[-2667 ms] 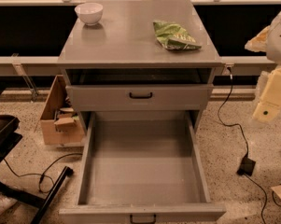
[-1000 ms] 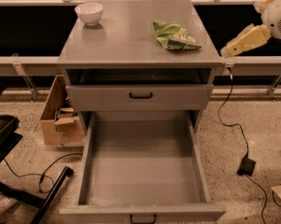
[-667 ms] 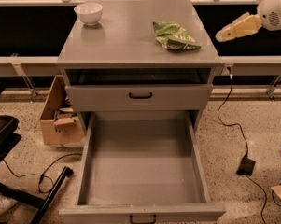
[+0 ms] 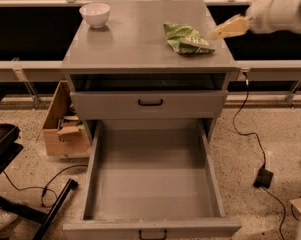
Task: Place green jalapeno chip bag into middle drawer
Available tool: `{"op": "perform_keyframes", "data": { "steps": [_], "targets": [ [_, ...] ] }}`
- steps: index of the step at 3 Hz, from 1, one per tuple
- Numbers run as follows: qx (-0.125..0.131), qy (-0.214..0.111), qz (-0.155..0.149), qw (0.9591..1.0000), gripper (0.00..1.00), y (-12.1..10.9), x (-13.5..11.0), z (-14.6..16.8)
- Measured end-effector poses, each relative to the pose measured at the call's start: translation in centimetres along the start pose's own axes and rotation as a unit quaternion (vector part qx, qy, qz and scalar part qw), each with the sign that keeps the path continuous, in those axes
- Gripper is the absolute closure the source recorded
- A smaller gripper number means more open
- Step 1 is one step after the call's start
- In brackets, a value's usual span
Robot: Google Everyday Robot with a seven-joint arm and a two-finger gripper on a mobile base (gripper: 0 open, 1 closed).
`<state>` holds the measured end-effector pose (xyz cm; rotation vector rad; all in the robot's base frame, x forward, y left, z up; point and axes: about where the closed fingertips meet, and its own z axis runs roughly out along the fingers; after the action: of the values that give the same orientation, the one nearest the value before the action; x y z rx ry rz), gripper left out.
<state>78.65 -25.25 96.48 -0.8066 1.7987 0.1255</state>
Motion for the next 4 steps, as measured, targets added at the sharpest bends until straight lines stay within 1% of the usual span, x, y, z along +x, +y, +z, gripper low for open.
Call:
{"op": "perform_keyframes", "data": {
  "steps": [1, 2, 3, 4],
  "targets": [
    [-0.021, -0.004, 0.026, 0.9994, 0.0, 0.5, 0.7, 6.7],
    [-0.055, 0.011, 0.05, 0.9972, 0.0, 2.5, 2.3, 10.1],
    [-0.099, 0.032, 0.059, 0.9928, 0.18, 5.5, 3.6, 13.0],
    [-0.117, 0.05, 0.071, 0.9893, 0.42, 6.9, 4.9, 14.4]
  ]
}}
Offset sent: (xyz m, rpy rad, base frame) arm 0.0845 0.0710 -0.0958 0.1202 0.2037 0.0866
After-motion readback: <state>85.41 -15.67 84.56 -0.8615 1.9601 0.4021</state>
